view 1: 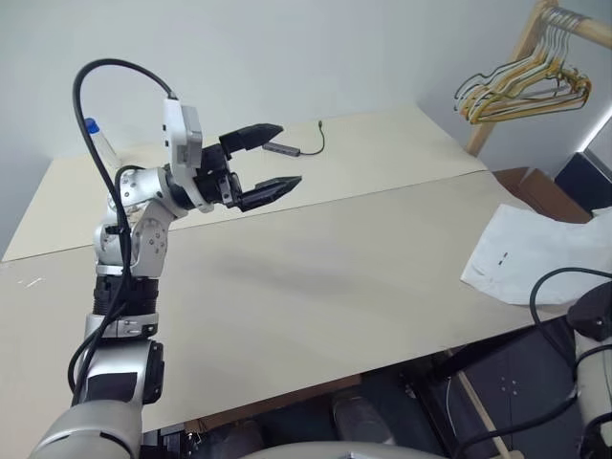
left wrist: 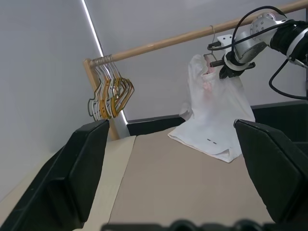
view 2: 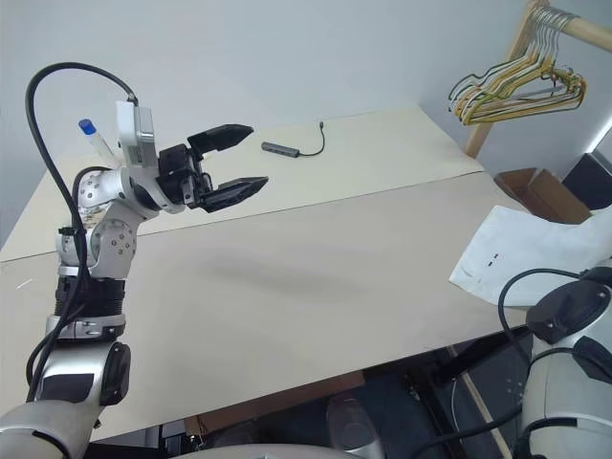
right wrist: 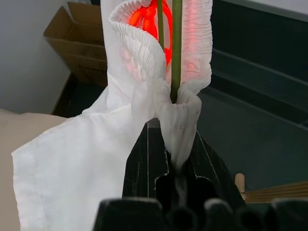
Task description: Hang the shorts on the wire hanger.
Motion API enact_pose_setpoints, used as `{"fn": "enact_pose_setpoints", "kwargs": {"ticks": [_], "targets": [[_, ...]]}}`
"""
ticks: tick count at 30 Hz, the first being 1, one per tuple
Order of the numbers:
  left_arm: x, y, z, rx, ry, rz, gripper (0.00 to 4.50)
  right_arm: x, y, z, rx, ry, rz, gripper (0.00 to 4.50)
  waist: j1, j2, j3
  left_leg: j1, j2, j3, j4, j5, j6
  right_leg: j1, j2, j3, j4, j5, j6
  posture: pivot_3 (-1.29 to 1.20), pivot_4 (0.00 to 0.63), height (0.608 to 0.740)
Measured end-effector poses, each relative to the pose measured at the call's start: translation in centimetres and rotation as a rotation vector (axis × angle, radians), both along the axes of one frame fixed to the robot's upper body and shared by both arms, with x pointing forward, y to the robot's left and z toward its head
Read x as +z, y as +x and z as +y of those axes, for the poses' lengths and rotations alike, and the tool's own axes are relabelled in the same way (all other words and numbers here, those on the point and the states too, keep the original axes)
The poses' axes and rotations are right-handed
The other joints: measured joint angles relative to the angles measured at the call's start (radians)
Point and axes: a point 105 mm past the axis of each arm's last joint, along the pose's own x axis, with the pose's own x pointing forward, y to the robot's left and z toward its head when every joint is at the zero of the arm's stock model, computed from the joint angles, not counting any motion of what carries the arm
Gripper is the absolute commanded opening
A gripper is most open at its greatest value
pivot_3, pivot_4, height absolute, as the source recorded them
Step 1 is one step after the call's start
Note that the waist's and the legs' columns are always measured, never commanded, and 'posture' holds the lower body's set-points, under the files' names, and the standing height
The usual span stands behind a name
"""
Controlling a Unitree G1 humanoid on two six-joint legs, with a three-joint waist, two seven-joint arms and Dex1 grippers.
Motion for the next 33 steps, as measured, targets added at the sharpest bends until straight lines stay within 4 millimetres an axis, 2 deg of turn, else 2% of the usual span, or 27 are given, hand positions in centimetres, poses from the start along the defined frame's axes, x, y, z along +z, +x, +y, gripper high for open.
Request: {"fn": "enact_pose_setpoints", "kwargs": {"ticks": [1,9,14,21,23,25,27,30,33], "targets": [[0.0,0.0,0.0,0.0,0.0,-0.001,4.49,-0.1,0.0,-0.1,0.001,-0.013,0.01,0.0,0.0,0.0,0.0,0.0,0.0,0.0,0.0,0.0,0.0,0.0,0.0,0.0,0.0,0.0,0.0,-0.22,0.0,0.74],[0.3,-0.4,0.0,-0.025,-0.003,-0.01,4.5,-1.0,-0.7,-0.8,-0.035,-0.059,0.034,2.78,0.0,0.0,0.0,0.0,0.0,0.0,0.0,0.0,0.0,0.0,0.0,0.0,0.0,0.0,0.0,-0.21,0.0,0.74],[0.4,-0.9,-0.1,-0.058,-0.012,-0.005,4.5,-0.3,-0.7,-0.8,-0.059,-0.091,0.021,4.49,0.0,0.0,0.0,0.001,0.0,0.0,0.0,0.0,0.0,0.0,0.0,0.0,0.0,0.0,0.0,-0.21,0.0,0.74],[0.2,-1.2,-0.2,-0.069,-0.006,-0.001,4.5,1.5,-0.7,-0.3,-0.094,-0.231,-0.004,4.49,0.002,0.001,0.0,0.0,0.0,0.0,0.0,0.0,0.0,0.0,0.0,0.001,0.0,0.0,0.0,-0.2,0.0,0.74],[0.1,-1.2,-0.2,-0.069,-0.006,0.006,4.5,3.0,-0.8,-0.1,-0.112,-0.319,-0.022,4.49,0.003,0.001,0.0,0.0,0.0,0.0,0.0,0.0,0.0,0.0,0.0,0.0,0.0,0.0,0.0,-0.2,0.0,0.74],[0.1,-1.2,-0.1,-0.063,-0.008,0.009,4.5,5.2,-1.4,0.4,-0.158,-0.525,0.016,4.49,0.004,0.001,0.0,0.0,0.0,0.0,0.0,0.0,0.0,0.0,0.0,0.0,0.0,0.0,0.0,-0.19,0.0,0.74],[0.1,-1.1,0.0,-0.053,-0.011,0.01,4.5,7.3,-1.4,1.6,-0.175,-0.738,0.032,4.49,0.004,0.001,0.0,0.0,0.0,0.0,0.0,0.0,0.0,0.0,0.0,0.001,0.0,0.0,0.001,-0.19,0.0,0.74],[-0.1,-1.1,0.1,-0.026,-0.015,0.012,4.5,10.6,-0.1,4.6,-0.099,-1.006,-0.043,4.49,0.0,0.001,0.0,0.002,0.0,0.001,0.0,0.0,0.0,0.0,0.0,0.002,0.001,0.0,0.001,-0.17,0.0,0.74],[-0.6,-0.9,0.5,0.014,-0.004,0.028,4.5,12.2,1.7,7.7,0.04,-1.148,-0.09,4.49,0.003,0.0,0.0,0.003,0.001,0.0,0.0,0.0,0.0,0.001,0.002,0.002,0.001,0.0,0.001,-0.15,0.0,0.74]]}}
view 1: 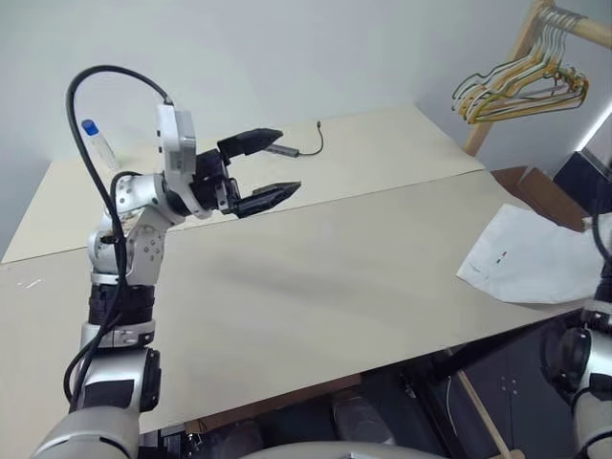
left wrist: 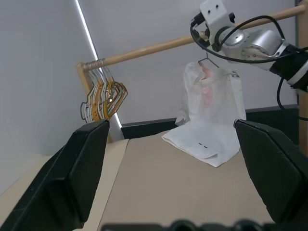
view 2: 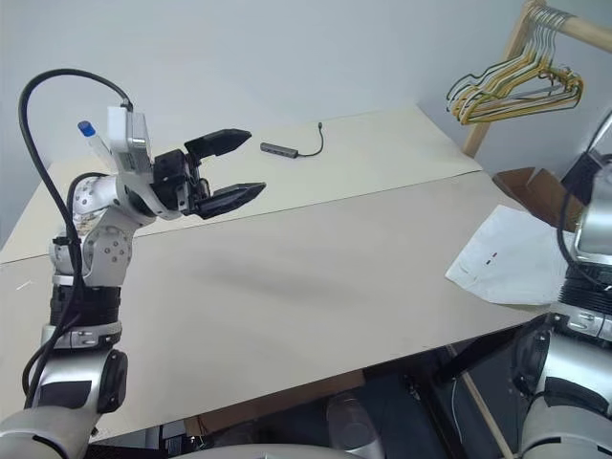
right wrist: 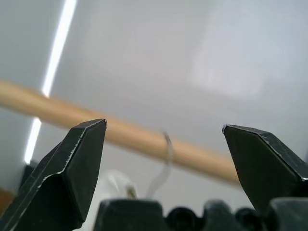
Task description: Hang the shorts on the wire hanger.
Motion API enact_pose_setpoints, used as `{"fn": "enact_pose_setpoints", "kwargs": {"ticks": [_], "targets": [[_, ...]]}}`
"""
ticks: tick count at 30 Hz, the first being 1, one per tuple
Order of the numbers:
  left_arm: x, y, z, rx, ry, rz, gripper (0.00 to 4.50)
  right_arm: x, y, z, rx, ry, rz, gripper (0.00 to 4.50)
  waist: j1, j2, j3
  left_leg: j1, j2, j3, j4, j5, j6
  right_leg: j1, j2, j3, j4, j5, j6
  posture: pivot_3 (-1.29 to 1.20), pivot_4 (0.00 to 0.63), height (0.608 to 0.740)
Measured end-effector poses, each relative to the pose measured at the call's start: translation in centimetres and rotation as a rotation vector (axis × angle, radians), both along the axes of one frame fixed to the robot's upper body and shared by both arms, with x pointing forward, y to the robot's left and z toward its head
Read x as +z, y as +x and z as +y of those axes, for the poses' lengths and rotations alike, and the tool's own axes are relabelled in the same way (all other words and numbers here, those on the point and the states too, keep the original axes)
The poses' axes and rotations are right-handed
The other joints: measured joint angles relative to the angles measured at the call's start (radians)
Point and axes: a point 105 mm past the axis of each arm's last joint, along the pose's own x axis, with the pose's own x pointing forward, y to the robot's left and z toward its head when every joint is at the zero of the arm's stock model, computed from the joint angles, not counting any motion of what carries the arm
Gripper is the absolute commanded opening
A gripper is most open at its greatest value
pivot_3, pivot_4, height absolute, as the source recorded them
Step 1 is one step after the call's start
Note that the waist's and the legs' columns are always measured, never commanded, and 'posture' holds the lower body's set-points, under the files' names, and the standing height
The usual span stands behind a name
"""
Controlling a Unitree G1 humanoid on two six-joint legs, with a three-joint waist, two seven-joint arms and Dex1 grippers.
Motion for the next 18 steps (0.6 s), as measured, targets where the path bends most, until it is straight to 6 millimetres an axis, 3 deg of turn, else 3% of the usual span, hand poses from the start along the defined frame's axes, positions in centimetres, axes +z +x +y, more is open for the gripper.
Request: {"fn": "enact_pose_setpoints", "kwargs": {"ticks": [6,9,13,18], "targets": [[-1.0,-0.1,2.5,0.112,0.039,0.03,4.5,-1.7,4.9,6.6,0.416,-0.09,0.192,4.49,0.009,0.0,0.0,0.0,0.0,-0.001,0.0,0.0,0.0,0.0,0.0,0.0,-0.001,0.0,0.0,-0.1,0.0,0.74],[-2.2,-0.7,3.7,0.165,0.06,0.076,4.5,-4.8,6.7,10.8,0.645,-0.117,0.348,4.49,0.032,-0.001,0.001,0.0,0.0,-0.003,0.0,0.0,0.0,0.0,0.0,-0.001,0.0,0.0,0.0,-0.03,0.0,0.74],[-3.9,-1.6,5.4,0.25,0.097,0.137,4.5,-9.3,6.9,14.2,0.928,-0.076,0.53,4.49,0.092,-0.003,0.002,0.0,0.0,-0.004,0.0,-0.001,0.001,0.0,-0.001,-0.002,0.0,0.0,0.0,0.04,0.0,0.74],[-5.2,-3.1,6.6,0.344,0.123,0.184,4.5,-12.2,5.5,18.1,1.206,-0.081,0.696,4.49,0.178,-0.007,0.004,-0.001,0.0,-0.003,0.0,-0.001,0.001,-0.001,-0.001,-0.002,0.0,0.0,-0.001,0.13,0.0,0.74]]}}
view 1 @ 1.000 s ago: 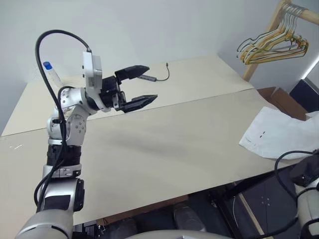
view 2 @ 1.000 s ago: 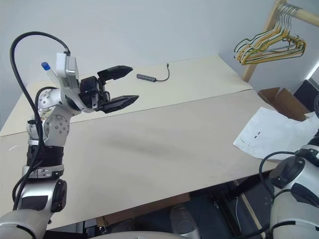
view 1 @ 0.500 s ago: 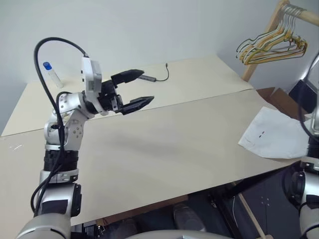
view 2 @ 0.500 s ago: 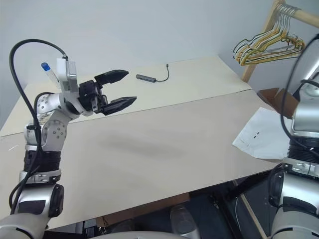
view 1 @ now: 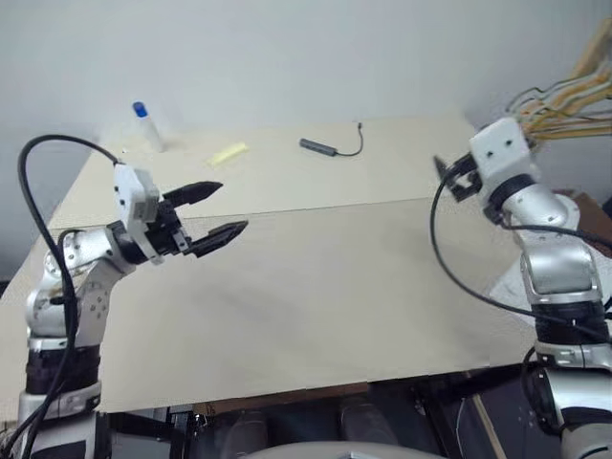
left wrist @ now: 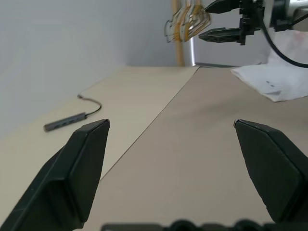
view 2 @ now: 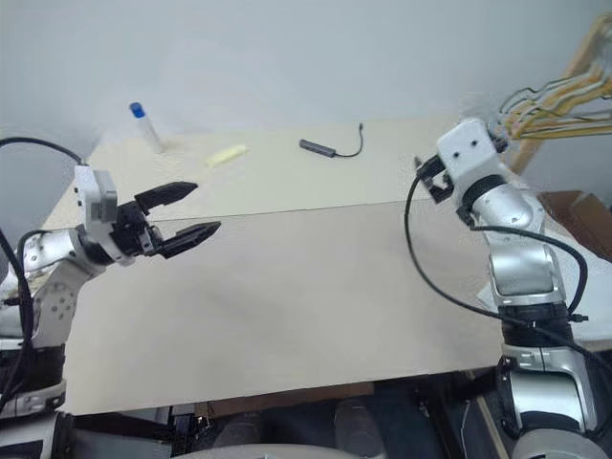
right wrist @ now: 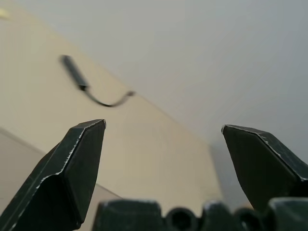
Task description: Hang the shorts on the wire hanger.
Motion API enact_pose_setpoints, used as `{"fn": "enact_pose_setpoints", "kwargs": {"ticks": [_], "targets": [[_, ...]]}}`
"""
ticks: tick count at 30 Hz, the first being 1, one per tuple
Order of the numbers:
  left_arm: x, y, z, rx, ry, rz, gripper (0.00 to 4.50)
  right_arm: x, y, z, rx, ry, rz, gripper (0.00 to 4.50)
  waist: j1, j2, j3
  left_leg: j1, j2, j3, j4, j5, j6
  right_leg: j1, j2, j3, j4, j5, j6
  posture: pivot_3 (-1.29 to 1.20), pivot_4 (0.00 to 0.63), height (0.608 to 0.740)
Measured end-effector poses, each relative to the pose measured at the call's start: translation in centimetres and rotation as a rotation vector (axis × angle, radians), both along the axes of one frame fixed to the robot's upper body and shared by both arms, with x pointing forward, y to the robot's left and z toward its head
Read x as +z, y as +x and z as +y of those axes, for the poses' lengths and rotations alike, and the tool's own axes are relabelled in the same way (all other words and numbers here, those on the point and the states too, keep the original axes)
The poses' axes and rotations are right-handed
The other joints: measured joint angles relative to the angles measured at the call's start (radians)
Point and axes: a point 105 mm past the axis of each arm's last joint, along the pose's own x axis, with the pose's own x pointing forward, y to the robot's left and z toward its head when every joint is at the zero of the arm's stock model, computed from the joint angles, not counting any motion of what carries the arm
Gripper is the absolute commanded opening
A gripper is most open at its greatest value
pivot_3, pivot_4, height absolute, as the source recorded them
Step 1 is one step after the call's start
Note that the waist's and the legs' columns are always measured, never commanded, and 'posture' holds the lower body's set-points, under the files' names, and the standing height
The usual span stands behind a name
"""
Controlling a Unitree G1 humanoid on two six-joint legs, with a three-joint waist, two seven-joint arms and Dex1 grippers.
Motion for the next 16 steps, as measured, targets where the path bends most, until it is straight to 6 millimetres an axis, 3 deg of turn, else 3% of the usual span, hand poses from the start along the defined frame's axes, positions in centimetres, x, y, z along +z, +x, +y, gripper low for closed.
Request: {"fn": "enact_pose_setpoints", "kwargs": {"ticks": [5,7,16], "targets": [[-1.9,-1.3,0.6,0.074,0.022,0.059,4.5,-6.2,-2.1,2.7,0.225,-0.156,0.259,4.49,0.084,-0.007,0.003,0.001,0.0,0.002,0.0,0.0,0.0,0.0,0.0,-0.002,0.0,0.001,-0.002,0.17,0.0,0.74],[-1.9,-1.5,0.6,0.09,0.024,0.054,4.5,-7.6,-2.8,3.7,0.298,-0.183,0.319,4.49,0.108,-0.008,0.004,0.001,0.0,0.002,0.001,0.0,0.0,0.0,0.001,-0.003,0.0,0.001,-0.002,0.19,0.0,0.74],[-1.8,-1.5,0.6,0.133,0.021,0.04,4.5,-9.2,-3.4,4.5,0.357,-0.294,0.364,4.49,0.153,-0.012,0.006,0.0,0.0,0.003,0.001,0.0,0.0,-0.001,0.001,-0.002,0.0,0.001,-0.002,0.2,0.0,0.74]]}}
